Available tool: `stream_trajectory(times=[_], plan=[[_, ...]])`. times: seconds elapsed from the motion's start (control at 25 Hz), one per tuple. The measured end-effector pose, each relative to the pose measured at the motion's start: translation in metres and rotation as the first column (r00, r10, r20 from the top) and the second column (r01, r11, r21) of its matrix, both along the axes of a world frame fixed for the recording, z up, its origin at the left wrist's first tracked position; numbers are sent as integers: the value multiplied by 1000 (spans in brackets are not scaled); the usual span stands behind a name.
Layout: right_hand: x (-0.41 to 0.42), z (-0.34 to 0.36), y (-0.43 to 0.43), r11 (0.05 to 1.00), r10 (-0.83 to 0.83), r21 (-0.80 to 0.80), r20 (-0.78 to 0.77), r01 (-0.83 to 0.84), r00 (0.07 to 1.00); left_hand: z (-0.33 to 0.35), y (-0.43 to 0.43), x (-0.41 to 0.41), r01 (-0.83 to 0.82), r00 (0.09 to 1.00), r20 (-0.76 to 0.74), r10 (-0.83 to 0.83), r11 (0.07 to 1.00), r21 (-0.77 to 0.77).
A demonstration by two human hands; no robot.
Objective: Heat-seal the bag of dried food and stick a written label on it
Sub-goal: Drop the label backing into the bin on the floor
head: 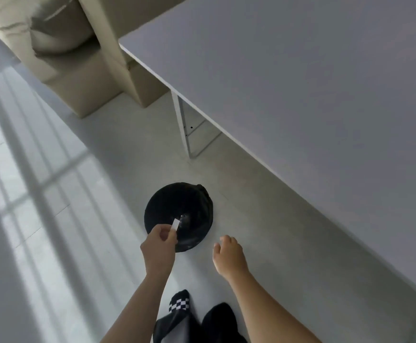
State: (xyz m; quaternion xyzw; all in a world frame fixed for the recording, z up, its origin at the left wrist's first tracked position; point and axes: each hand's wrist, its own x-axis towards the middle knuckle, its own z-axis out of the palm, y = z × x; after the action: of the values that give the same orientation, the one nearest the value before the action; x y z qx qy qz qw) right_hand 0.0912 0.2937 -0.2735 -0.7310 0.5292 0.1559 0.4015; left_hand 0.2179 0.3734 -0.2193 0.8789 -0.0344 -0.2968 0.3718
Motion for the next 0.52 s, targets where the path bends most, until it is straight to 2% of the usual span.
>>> stream_trajectory(times=[0.28, 0.4, 0.52], plan=[[61, -187, -14, 990, -143, -4, -34, 143, 989, -193, -2, 56, 5, 1000, 7, -5, 999, 40], [76, -247, -14, 973, -220, -75, -24, 218, 975, -252, 0, 66, 47, 998, 42, -48, 999, 23], [85, -279, -11, 925, -297, -233, 45, 299, 954, -287, 2, 71, 107, 988, 106, -110, 994, 32]])
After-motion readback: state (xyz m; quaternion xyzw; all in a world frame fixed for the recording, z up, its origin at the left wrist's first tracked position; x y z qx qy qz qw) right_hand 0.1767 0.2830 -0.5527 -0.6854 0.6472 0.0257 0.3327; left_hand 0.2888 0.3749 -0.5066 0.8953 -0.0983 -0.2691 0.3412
